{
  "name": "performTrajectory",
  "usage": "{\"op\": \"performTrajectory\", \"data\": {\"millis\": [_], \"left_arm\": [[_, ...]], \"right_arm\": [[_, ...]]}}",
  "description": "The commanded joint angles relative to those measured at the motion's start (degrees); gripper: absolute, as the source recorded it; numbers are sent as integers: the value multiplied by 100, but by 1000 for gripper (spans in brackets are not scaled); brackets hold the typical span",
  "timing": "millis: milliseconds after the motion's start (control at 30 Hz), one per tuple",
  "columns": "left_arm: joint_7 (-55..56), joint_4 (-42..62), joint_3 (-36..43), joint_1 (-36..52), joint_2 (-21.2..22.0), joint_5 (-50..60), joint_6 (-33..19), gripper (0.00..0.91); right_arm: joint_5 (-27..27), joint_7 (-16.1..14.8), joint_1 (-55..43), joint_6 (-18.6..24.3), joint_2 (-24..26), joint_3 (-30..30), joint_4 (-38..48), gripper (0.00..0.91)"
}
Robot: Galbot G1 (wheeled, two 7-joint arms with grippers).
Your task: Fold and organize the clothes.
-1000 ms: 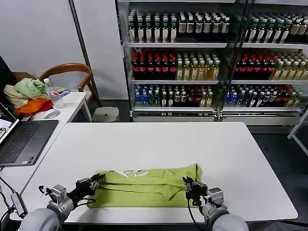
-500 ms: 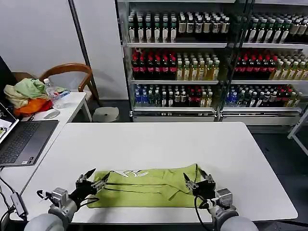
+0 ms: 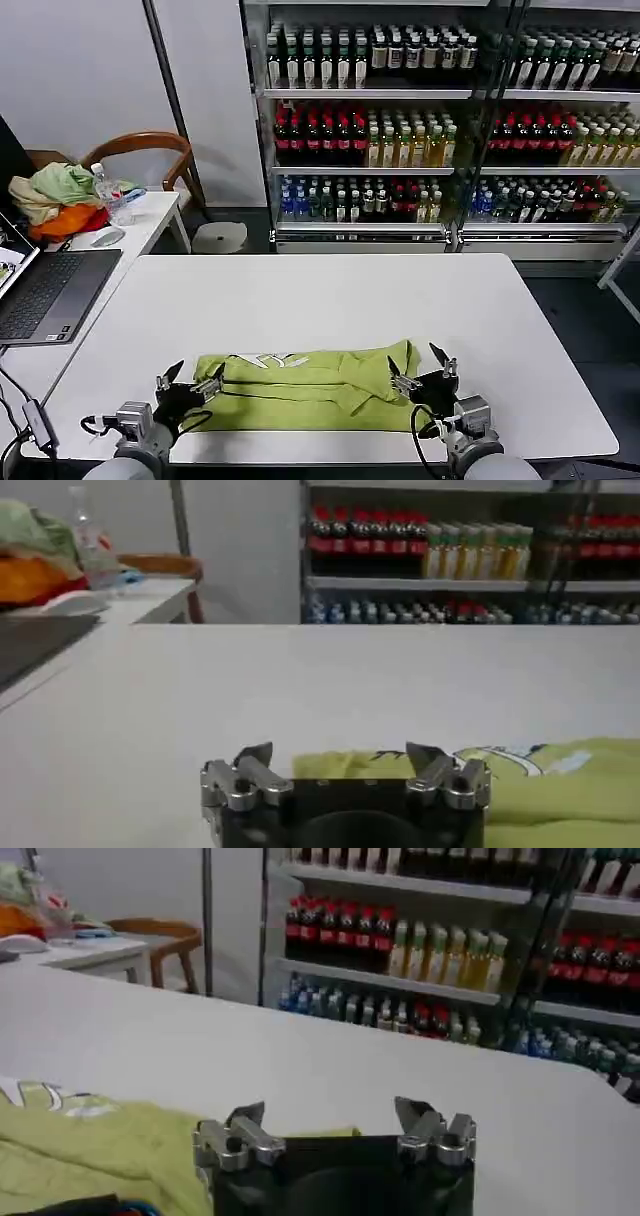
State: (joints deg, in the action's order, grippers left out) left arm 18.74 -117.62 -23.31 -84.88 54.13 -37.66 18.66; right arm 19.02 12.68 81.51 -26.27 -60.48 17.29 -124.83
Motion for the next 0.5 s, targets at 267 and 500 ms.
{"op": "performTrajectory", "data": {"millis": [267, 500], "left_arm": [[992, 209, 508, 153, 210, -102, 101, 907], [1017, 272, 557, 266, 246, -129, -6, 907]], "right_arm": [[-348, -44, 31, 71, -51, -7, 71, 907], [-348, -47, 19, 70, -48, -14, 90, 907]]}}
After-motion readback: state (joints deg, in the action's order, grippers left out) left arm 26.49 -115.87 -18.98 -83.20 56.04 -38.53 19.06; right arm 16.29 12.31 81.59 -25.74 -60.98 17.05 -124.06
